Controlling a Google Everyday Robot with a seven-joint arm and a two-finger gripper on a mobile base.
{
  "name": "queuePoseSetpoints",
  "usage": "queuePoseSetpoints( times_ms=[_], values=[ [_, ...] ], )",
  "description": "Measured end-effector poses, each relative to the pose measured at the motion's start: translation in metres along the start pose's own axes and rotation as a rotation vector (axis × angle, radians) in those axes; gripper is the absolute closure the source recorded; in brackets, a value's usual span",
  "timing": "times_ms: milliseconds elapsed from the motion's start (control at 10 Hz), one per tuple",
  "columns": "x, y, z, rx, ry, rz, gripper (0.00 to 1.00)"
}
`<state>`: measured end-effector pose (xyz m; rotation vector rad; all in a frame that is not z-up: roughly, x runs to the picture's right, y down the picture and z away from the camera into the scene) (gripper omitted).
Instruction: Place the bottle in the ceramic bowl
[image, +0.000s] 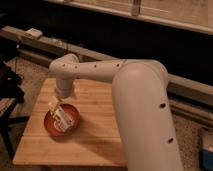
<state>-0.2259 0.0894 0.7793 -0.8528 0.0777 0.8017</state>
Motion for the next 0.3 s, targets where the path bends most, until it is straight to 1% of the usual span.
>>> queuePoseSetpoints(
  times_ms=[300],
  values=[
    [0.0003,-0.0004,-0.0001,0.0,0.0,0.001,0.2]
  ],
)
